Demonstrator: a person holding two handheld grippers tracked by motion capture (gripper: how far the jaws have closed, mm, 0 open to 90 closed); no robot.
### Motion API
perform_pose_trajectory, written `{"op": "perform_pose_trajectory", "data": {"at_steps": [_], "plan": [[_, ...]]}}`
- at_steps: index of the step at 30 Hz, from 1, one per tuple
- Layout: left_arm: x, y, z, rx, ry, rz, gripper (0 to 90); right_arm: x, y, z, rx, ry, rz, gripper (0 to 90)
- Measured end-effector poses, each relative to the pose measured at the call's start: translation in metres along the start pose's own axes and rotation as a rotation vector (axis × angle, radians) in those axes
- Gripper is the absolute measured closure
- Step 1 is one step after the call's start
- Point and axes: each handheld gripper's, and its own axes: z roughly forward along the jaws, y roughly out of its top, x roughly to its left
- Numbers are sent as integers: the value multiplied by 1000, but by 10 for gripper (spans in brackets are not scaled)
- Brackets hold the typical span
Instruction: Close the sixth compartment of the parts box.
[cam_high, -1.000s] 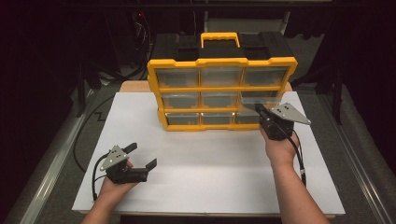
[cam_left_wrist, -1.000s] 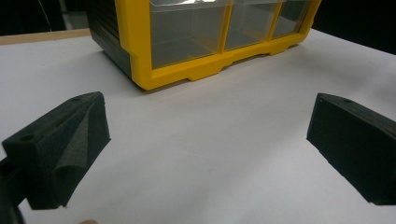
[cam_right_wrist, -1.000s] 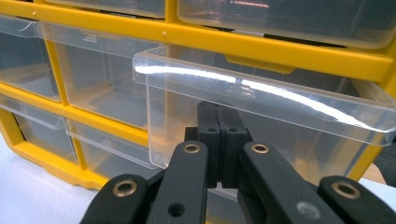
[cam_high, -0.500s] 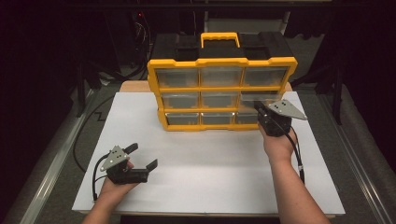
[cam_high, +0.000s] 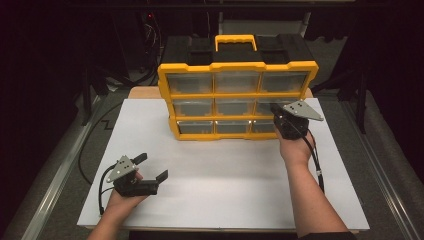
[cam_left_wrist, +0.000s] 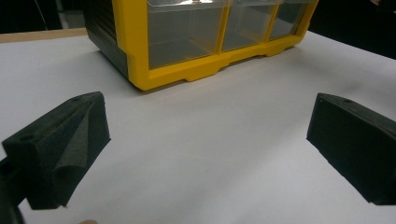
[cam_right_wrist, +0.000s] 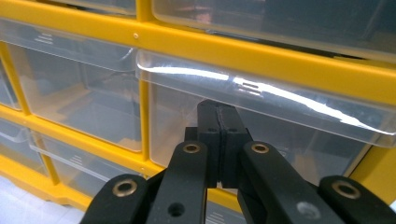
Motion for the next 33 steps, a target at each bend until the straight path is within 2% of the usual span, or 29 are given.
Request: {"op": "perform_pose_trajectory", "data": {"at_steps": [8, 11, 13, 18, 23, 28, 33], "plan": [[1, 0, 0, -7, -5, -9, 4, 1, 1, 0, 9, -5, -6, 900], [2, 1, -1, -17, 5, -20, 3, 4, -2, -7, 13, 17, 13, 900], [3, 1, -2, -18, 8, -22, 4, 8, -8, -15, 12, 35, 1, 900], [3, 0, -1, -12, 21, -22, 3, 16, -27, -35, 11, 81, 1, 900], [3, -1, 2, 14, 44, -30, 3, 21, -47, -45, 31, 109, -10, 900], [3, -1, 2, 14, 45, -30, 4, 24, -71, -56, 52, 134, 11, 900], [3, -1, 2, 13, 45, -27, 4, 27, -86, -74, 52, 148, 20, 900]]}}
